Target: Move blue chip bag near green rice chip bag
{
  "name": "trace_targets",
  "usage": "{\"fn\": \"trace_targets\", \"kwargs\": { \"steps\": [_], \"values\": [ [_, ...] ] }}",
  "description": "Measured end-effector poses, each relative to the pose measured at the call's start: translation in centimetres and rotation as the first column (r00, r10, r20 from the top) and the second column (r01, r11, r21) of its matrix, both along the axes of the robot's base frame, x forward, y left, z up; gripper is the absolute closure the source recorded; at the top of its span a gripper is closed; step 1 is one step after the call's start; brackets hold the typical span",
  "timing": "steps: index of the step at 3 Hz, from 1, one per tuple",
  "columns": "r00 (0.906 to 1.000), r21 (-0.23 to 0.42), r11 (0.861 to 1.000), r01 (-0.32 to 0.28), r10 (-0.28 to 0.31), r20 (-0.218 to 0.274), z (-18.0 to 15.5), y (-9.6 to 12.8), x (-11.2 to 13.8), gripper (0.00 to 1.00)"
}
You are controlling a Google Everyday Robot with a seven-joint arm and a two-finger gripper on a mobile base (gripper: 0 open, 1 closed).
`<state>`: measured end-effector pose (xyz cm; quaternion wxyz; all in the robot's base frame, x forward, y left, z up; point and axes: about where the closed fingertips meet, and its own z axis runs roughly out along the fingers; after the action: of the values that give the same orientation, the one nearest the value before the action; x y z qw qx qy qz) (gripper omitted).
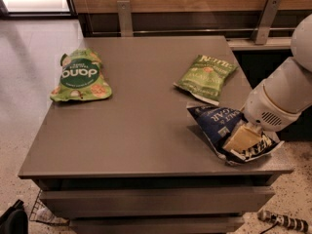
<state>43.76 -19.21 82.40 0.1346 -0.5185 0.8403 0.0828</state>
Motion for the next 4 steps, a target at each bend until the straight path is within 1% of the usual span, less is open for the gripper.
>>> {"fn": "trace_targets", "kwargs": {
  "steps": [1, 2, 3, 4],
  "values": [
    [1.0000, 0.000, 1.000, 0.000, 0.000, 0.000, 0.0, 0.0, 0.0, 1.00],
    [0.9955, -0.044, 0.997, -0.056, 0.059, 0.074, 4.0, 2.2, 1.0, 1.00],
    [0.9756, -0.054, 0.992, -0.116, 0.124, 0.181, 9.4, 5.1, 2.9, 1.00],
    [0.9570, -0.008, 0.989, -0.151, 0.148, 0.250, 12.0, 6.4, 5.2, 1.00]
  ]
}}
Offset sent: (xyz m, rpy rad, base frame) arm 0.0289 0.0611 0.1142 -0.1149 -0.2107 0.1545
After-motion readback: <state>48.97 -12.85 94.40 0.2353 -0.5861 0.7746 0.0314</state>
